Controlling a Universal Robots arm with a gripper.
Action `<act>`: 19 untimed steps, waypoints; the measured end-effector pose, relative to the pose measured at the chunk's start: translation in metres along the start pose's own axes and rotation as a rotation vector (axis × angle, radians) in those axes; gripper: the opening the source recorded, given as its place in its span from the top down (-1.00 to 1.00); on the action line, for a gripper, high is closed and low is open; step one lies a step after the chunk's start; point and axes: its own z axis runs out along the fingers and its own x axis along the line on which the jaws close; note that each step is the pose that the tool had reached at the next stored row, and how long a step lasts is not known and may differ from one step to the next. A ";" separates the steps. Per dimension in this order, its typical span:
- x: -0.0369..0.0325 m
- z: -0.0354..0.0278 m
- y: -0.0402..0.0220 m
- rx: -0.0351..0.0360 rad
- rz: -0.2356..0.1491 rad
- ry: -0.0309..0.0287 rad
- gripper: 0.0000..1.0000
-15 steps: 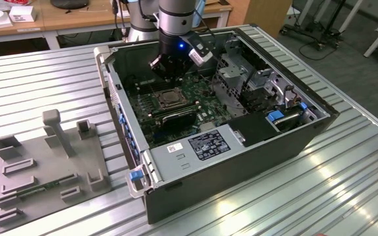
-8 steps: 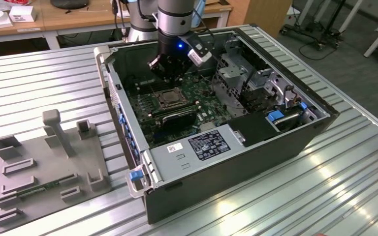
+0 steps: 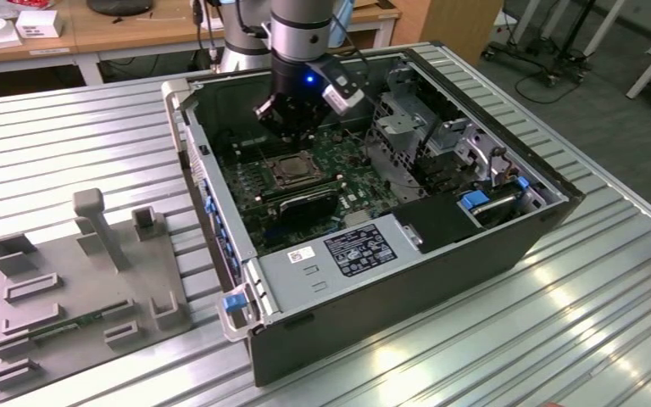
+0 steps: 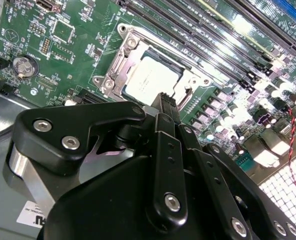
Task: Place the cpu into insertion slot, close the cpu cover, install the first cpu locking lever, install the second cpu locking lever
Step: 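Install the first cpu locking lever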
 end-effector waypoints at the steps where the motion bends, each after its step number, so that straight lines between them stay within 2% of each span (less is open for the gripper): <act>1: 0.0009 0.0000 0.0000 0.0000 0.000 -0.0002 0.79; 7: 0.0084 -0.0001 0.0001 0.0001 0.000 -0.0019 0.79; 9: 0.0139 -0.0002 0.0002 0.0001 0.000 -0.0036 0.79; 13: 0.0197 -0.0001 0.0003 0.0001 0.000 -0.0047 0.79; 19: 0.0210 -0.0001 0.0003 0.0001 0.000 -0.0047 0.79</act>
